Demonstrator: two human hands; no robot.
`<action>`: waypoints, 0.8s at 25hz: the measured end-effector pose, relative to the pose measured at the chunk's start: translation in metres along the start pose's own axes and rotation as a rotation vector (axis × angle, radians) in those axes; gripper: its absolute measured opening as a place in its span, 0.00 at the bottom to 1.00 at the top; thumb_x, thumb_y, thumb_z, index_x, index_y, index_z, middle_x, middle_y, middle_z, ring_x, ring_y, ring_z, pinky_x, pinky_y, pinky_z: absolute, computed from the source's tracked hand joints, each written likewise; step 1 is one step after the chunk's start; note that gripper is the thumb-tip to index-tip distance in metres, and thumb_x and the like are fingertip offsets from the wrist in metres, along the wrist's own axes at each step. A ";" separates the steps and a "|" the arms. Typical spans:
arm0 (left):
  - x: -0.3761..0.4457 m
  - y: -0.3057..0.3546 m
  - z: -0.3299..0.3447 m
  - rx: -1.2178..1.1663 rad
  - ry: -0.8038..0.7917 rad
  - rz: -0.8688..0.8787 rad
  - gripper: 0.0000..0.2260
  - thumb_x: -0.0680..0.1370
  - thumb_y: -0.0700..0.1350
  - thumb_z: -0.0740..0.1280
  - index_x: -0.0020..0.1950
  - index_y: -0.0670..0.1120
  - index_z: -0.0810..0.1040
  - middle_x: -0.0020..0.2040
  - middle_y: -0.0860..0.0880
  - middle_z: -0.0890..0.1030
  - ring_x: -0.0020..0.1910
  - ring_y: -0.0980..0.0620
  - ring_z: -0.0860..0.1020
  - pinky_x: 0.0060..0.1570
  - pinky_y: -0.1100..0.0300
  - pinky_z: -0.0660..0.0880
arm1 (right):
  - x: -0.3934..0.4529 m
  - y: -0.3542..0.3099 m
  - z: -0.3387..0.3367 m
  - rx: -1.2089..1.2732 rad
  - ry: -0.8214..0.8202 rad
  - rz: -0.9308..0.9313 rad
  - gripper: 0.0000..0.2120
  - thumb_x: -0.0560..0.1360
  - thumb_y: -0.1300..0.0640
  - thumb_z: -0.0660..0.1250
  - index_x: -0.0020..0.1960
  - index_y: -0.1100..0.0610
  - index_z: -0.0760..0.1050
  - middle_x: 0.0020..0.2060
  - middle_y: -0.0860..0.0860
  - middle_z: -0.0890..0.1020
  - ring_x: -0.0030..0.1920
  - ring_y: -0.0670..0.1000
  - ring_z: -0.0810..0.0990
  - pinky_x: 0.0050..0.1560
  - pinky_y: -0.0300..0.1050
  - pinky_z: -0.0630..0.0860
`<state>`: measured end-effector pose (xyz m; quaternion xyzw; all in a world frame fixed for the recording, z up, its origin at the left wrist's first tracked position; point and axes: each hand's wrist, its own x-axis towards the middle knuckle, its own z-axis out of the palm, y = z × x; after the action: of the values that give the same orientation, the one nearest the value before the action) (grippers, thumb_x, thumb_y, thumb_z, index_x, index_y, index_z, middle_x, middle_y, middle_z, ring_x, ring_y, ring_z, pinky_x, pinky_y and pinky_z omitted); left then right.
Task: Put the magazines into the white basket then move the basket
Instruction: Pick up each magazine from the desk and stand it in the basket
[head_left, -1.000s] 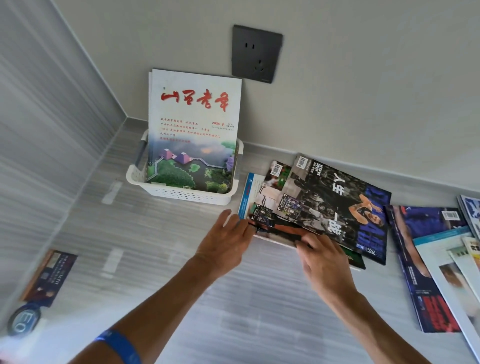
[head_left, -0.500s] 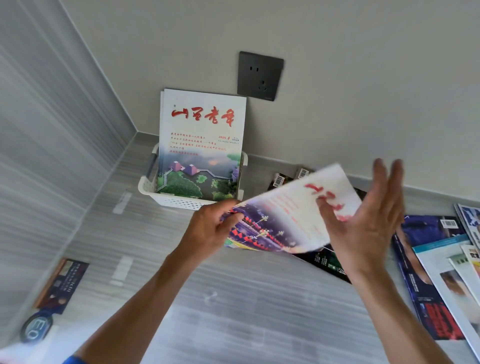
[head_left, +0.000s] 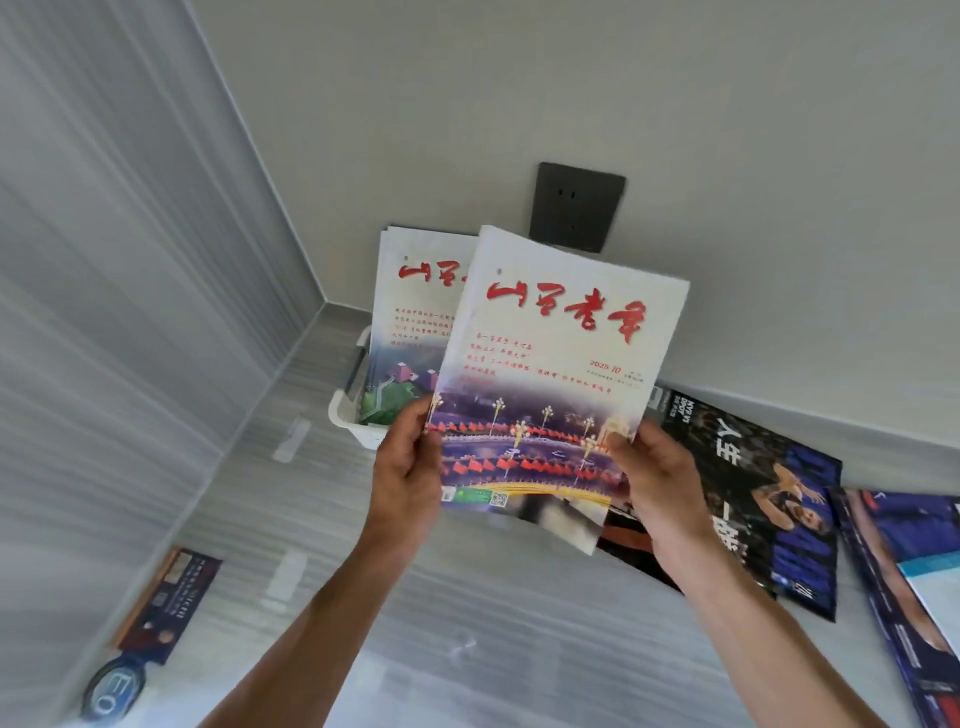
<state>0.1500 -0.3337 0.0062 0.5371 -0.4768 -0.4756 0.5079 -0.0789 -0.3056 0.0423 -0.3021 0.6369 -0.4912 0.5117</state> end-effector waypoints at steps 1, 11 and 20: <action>0.012 0.003 -0.004 0.008 0.092 0.016 0.15 0.81 0.32 0.58 0.63 0.44 0.75 0.58 0.42 0.82 0.57 0.43 0.81 0.60 0.43 0.77 | 0.005 -0.010 0.011 -0.023 -0.016 -0.043 0.11 0.79 0.65 0.64 0.57 0.57 0.80 0.44 0.52 0.86 0.36 0.44 0.85 0.31 0.36 0.79; 0.115 0.044 -0.059 0.482 0.318 -0.036 0.14 0.76 0.32 0.64 0.39 0.52 0.77 0.44 0.52 0.83 0.46 0.46 0.83 0.44 0.53 0.80 | 0.085 -0.038 0.111 -0.266 0.030 -0.212 0.08 0.78 0.58 0.66 0.51 0.48 0.82 0.43 0.46 0.86 0.44 0.51 0.86 0.51 0.55 0.83; 0.093 0.008 -0.054 0.851 0.204 -0.050 0.14 0.74 0.35 0.64 0.60 0.41 0.74 0.60 0.40 0.78 0.55 0.41 0.77 0.45 0.53 0.76 | 0.091 0.000 0.104 -0.358 0.113 -0.107 0.10 0.78 0.60 0.62 0.48 0.51 0.81 0.43 0.46 0.84 0.41 0.47 0.83 0.44 0.45 0.83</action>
<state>0.2124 -0.4220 0.0138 0.7543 -0.5644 -0.1933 0.2741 -0.0065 -0.4188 0.0104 -0.3939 0.7248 -0.4127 0.3863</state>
